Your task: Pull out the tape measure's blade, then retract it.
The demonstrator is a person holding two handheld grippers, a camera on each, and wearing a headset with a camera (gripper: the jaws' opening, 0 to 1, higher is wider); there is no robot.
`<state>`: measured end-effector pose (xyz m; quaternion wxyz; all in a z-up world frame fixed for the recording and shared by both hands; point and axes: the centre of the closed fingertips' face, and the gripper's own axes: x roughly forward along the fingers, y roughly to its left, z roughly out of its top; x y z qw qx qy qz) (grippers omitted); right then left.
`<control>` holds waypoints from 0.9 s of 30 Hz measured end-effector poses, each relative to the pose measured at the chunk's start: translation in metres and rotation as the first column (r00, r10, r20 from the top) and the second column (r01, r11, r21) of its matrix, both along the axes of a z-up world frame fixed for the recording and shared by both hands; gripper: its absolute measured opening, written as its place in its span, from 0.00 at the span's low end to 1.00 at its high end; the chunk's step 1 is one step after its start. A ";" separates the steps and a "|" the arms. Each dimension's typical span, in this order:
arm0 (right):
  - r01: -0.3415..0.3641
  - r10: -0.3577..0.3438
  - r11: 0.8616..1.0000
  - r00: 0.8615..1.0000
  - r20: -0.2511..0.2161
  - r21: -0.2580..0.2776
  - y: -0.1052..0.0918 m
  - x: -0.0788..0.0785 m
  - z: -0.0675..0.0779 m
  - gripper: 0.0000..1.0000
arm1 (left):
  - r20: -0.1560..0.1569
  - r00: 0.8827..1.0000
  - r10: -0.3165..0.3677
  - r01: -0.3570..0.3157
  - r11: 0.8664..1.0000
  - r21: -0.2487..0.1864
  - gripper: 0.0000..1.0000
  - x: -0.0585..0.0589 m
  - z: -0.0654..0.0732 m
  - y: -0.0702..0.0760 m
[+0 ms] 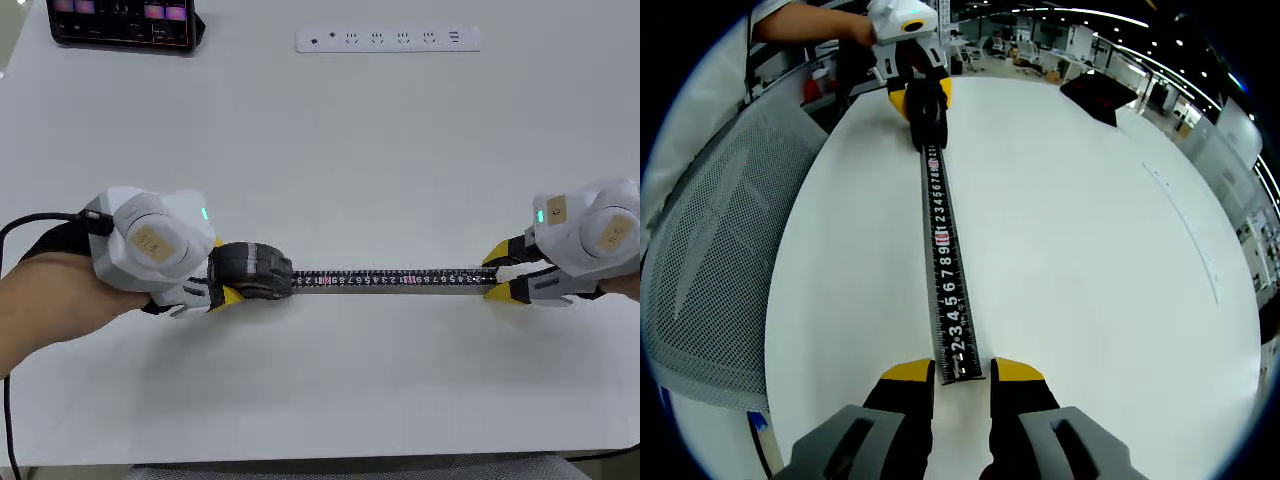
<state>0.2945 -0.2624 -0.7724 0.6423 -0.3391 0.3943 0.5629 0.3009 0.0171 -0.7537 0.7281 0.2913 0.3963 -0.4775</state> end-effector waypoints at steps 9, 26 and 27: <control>0.014 -0.014 1.000 1.000 -0.012 0.005 0.002 -0.002 -0.001 0.20 | -0.003 1.000 0.000 0.000 1.000 0.004 0.34 -0.003 -0.001 0.004; 0.078 -0.076 0.995 0.997 -0.031 0.069 0.013 -0.004 0.007 0.27 | 0.000 1.000 0.028 -0.028 0.999 -0.033 0.40 -0.001 0.006 0.001; 0.090 -0.088 0.993 0.996 -0.025 0.080 0.014 -0.003 0.009 0.28 | -0.001 0.999 0.038 -0.038 0.998 -0.045 0.40 -0.001 0.008 0.001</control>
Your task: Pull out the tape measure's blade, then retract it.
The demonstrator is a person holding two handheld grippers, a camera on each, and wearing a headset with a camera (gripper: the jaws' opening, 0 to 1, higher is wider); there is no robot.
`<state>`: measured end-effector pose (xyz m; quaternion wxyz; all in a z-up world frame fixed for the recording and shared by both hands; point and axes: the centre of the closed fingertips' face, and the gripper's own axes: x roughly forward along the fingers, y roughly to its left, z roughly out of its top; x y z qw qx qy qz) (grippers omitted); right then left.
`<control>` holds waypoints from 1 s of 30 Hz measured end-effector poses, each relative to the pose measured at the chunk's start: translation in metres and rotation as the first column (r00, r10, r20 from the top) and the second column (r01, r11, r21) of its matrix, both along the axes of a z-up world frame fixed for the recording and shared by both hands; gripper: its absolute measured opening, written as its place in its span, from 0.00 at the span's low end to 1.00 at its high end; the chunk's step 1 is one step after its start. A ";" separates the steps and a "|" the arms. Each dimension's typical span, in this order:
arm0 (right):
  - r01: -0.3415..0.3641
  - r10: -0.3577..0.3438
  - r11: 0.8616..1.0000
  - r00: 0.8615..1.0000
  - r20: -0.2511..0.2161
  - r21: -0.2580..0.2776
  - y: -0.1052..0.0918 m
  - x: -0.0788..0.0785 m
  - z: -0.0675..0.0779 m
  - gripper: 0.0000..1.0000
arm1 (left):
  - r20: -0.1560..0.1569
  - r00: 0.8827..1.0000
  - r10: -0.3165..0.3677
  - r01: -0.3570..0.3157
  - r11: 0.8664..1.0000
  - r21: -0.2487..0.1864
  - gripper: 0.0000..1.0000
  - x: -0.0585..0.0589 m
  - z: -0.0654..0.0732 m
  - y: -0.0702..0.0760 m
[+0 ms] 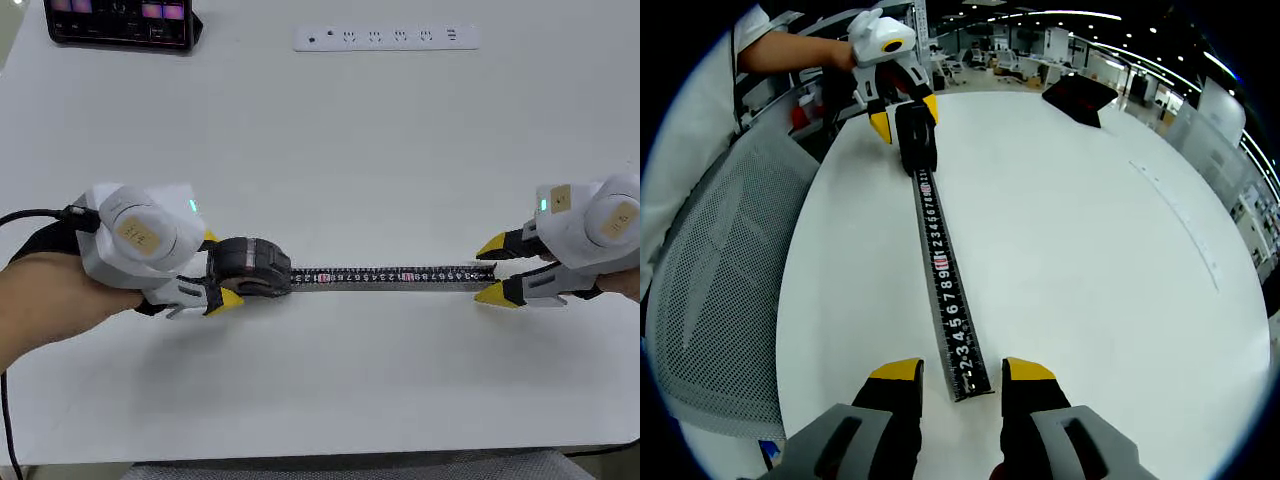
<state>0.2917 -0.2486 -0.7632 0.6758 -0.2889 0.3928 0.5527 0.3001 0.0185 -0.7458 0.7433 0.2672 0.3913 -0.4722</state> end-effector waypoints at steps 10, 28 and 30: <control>0.115 -0.116 0.990 0.993 0.014 0.080 0.011 0.001 0.013 0.40 | 0.016 0.994 0.104 -0.101 0.990 -0.100 0.47 -0.002 0.013 0.004; 0.284 -0.292 0.943 0.956 0.025 0.173 0.018 -0.005 0.033 0.61 | 0.043 0.963 0.267 -0.249 0.938 -0.242 0.61 -0.009 0.031 0.018; 0.290 -0.299 0.941 0.954 0.027 0.177 0.019 -0.007 0.034 0.64 | 0.042 0.961 0.275 -0.256 0.933 -0.252 0.62 -0.011 0.032 0.019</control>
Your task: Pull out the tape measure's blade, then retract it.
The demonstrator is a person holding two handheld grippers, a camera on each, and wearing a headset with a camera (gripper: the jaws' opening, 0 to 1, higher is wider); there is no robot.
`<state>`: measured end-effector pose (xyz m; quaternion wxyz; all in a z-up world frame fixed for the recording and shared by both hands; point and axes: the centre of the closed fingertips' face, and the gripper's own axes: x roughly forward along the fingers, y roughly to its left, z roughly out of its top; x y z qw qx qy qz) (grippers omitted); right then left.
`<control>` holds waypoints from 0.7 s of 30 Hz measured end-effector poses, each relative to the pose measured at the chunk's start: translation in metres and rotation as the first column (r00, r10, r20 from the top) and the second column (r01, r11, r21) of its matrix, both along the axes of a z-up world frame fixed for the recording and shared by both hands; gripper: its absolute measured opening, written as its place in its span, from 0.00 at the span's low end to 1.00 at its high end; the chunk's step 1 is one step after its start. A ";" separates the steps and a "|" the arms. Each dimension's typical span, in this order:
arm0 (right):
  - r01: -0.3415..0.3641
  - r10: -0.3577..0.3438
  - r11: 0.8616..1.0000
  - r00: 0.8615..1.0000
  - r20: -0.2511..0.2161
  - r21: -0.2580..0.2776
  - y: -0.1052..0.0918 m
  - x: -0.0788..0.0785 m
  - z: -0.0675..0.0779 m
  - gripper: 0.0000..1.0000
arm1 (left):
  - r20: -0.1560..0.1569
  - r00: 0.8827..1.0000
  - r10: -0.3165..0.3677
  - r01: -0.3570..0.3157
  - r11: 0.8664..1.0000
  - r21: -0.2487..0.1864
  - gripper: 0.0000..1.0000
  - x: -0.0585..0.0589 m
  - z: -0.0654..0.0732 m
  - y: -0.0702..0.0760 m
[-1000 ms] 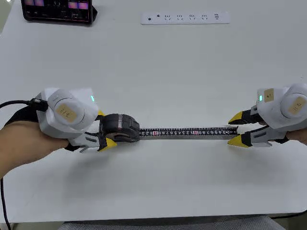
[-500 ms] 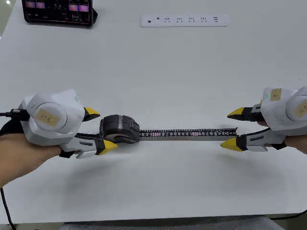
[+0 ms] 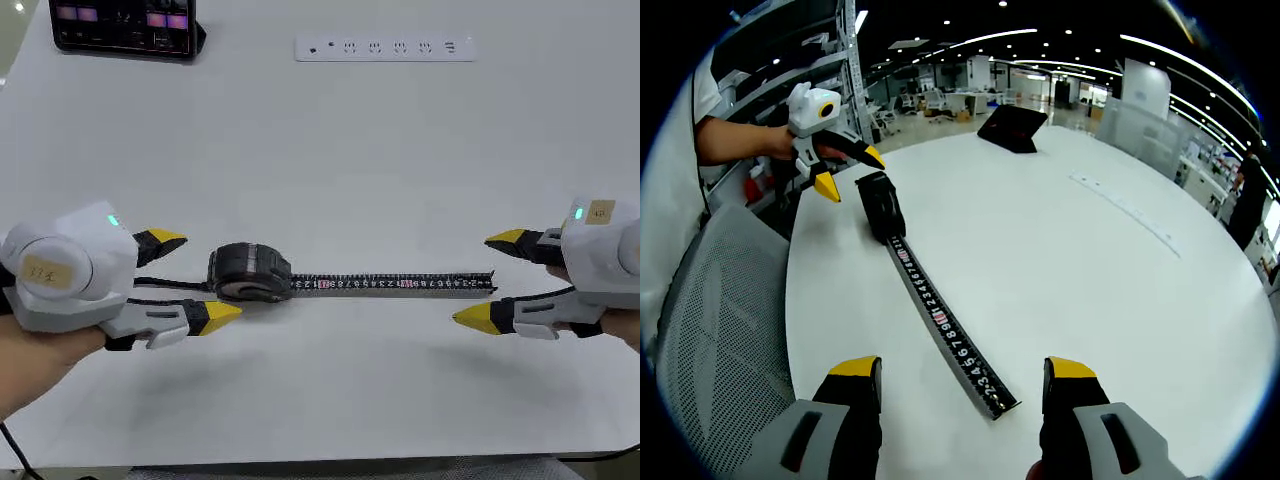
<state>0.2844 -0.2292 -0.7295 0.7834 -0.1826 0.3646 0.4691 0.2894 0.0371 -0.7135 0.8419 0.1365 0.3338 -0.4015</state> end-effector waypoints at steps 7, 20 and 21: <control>0.016 -0.017 1.000 1.000 0.024 0.014 0.004 -0.004 0.006 0.73 | 0.003 1.000 0.023 -0.023 0.999 -0.024 0.66 -0.007 0.004 0.000; 0.050 -0.053 0.997 0.997 0.057 0.058 0.009 -0.014 0.017 0.83 | 0.013 0.998 0.058 -0.057 0.996 -0.069 0.77 -0.024 0.010 0.007; 0.052 -0.055 0.997 0.997 0.061 0.058 0.009 -0.014 0.018 0.84 | 0.013 0.998 0.061 -0.060 0.996 -0.069 0.78 -0.025 0.010 0.007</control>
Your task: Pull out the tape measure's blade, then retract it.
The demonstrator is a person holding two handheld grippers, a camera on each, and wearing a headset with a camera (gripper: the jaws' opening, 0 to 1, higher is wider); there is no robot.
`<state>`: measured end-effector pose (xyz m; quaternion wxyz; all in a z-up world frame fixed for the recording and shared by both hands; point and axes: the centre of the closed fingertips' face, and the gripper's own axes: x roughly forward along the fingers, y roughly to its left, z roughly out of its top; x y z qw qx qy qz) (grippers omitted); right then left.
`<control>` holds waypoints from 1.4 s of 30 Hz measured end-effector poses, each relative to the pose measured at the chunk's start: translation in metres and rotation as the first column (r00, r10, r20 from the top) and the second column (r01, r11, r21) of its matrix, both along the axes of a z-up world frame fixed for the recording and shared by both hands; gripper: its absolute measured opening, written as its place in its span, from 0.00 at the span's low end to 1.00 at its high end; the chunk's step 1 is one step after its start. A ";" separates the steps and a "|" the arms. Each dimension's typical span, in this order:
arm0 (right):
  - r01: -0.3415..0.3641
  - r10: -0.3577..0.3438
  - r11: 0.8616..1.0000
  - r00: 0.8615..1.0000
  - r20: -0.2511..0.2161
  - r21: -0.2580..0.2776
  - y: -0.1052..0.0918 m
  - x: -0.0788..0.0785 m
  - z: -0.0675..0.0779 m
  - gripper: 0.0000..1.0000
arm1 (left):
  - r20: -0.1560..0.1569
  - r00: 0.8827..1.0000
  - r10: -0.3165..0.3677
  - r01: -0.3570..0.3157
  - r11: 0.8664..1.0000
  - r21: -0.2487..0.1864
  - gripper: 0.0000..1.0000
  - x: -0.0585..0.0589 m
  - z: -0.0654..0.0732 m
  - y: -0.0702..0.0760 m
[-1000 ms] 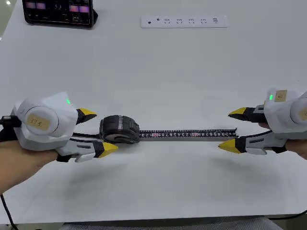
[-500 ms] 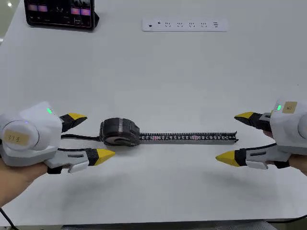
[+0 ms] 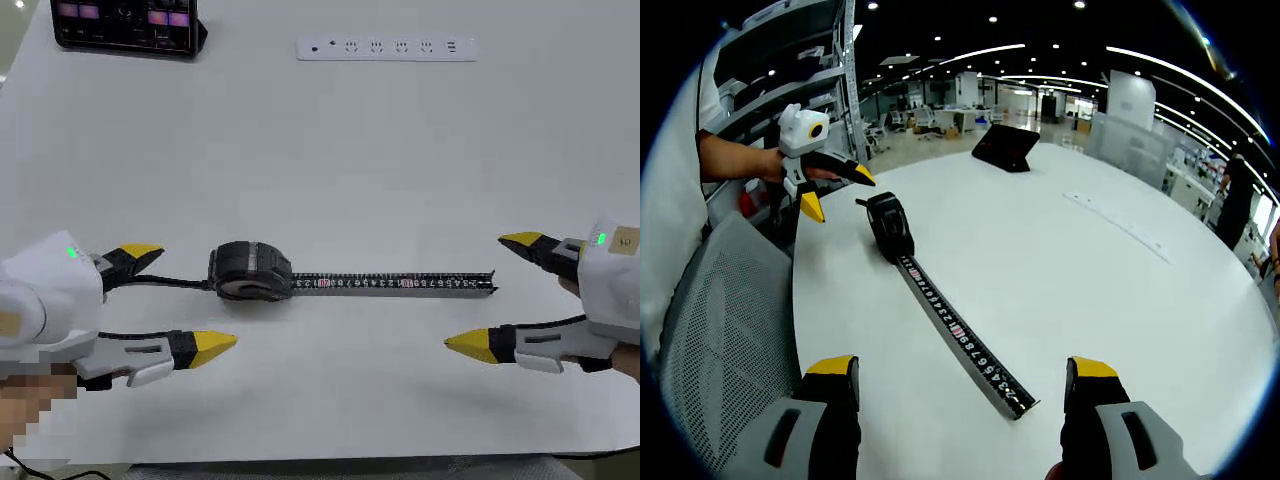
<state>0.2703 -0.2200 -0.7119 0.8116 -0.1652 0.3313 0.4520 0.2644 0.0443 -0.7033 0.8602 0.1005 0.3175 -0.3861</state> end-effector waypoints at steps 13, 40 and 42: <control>0.023 -0.024 0.999 0.999 0.025 0.041 0.007 -0.007 0.009 0.97 | -0.014 0.999 0.035 -0.035 0.999 -0.023 0.87 -0.014 0.000 0.004; 0.045 -0.047 0.998 0.998 0.036 0.044 0.006 -0.029 0.012 0.99 | 0.001 0.997 0.074 -0.074 0.996 -0.058 0.94 -0.029 0.005 0.014; 0.043 -0.045 0.998 0.998 0.033 0.041 0.005 -0.030 0.011 0.99 | -0.007 0.997 0.076 -0.076 0.995 -0.065 0.94 -0.030 0.005 0.013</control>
